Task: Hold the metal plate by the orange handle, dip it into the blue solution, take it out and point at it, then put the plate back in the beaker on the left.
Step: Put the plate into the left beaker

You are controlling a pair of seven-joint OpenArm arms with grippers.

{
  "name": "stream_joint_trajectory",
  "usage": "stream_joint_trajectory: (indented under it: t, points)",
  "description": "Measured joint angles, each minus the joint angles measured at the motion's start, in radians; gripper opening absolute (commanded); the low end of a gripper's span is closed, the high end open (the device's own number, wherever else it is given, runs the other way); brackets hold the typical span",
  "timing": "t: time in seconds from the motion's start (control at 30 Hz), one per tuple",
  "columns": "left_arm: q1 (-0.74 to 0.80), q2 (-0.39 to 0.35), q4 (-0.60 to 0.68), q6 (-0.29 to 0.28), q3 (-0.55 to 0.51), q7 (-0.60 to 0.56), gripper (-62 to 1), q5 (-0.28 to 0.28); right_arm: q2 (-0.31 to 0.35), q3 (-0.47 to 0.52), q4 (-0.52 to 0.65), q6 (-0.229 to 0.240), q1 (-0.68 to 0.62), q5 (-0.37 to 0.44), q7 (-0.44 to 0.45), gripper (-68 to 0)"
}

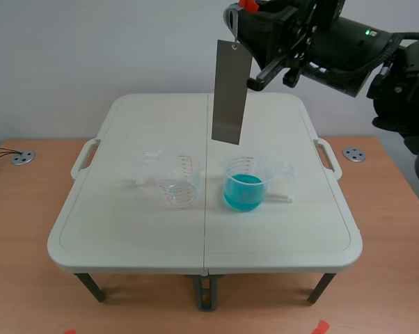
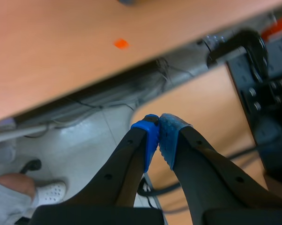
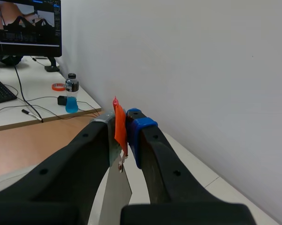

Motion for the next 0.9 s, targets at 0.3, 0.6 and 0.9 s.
stream_joint_trajectory:
  t: [0.3,0.6,0.9]
  points:
    - [-0.003,0.038,-0.005,0.000,0.211,0.002,-59.2,0.110,-0.087,-0.083,0.000,-0.006,0.041,-0.052,-0.037,-66.4]
    - [-0.006,0.038,-0.068,0.005,0.348,-0.019,-59.2,0.178,-0.164,-0.125,0.000,-0.035,0.068,-0.106,-0.079,-66.4]
    - [-0.021,0.037,-0.106,0.008,0.372,-0.035,-59.2,0.212,-0.215,-0.137,0.000,-0.054,0.069,-0.156,-0.077,-66.4]
